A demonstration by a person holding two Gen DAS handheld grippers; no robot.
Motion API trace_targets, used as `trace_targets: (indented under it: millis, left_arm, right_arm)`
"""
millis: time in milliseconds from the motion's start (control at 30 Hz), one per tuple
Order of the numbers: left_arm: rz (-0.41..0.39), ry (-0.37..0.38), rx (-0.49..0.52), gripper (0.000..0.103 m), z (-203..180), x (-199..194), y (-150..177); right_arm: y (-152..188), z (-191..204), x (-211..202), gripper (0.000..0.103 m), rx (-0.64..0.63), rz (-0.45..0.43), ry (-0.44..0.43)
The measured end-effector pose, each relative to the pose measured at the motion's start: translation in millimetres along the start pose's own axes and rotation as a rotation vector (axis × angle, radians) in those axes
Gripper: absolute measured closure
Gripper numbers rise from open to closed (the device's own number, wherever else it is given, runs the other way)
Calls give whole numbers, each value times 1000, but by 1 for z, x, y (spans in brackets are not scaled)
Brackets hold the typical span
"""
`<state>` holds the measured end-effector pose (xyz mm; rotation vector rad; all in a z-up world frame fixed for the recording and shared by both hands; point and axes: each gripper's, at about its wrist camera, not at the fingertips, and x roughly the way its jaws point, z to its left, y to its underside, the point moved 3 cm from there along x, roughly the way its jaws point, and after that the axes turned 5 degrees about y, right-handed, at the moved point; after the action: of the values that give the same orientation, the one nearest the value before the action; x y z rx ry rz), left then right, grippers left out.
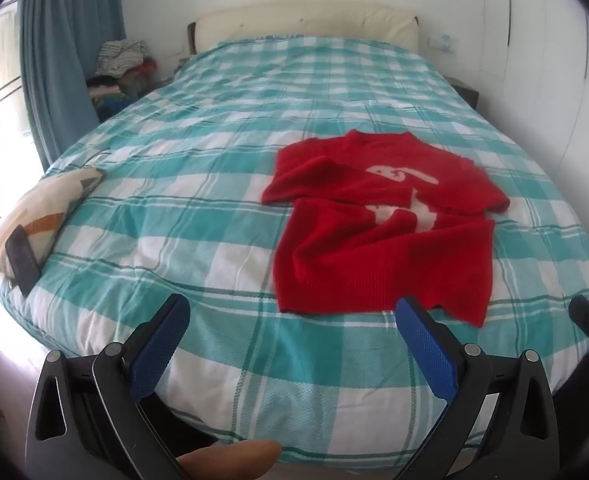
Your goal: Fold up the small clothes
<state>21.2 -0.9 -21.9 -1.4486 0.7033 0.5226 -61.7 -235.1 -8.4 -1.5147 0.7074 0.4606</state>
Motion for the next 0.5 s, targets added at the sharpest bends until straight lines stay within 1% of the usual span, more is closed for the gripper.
trace_targets:
  millis: [67, 100, 133, 167, 300, 333, 400, 500]
  left_arm:
    - [3, -10, 6, 0, 0, 1, 0]
    - [-3, -13, 24, 0, -7, 1, 5]
    - [8, -7, 21, 0, -7, 2, 5]
    - [11, -9, 21, 0, -8, 3, 5]
    - [37, 7, 16, 0, -10, 7, 3]
    - [37, 28, 8, 0, -4, 6, 4]
    - [29, 43, 14, 0, -5, 5, 5]
    - [-2, 22, 45, 0, -8, 1, 5]
  right_arm:
    - [2, -2, 0, 0, 2, 6, 0]
    - [3, -3, -1, 0, 4, 8, 0]
    - [0, 0, 2, 0, -15, 29, 3]
    - [0, 3, 3, 0, -24, 31, 8]
    - [4, 11, 3, 0, -29, 19, 13]
    - [3, 8, 4, 0, -23, 23, 5]
    - [4, 8, 5, 0, -14, 25, -2]
    - [6, 6, 6, 0, -4, 27, -15]
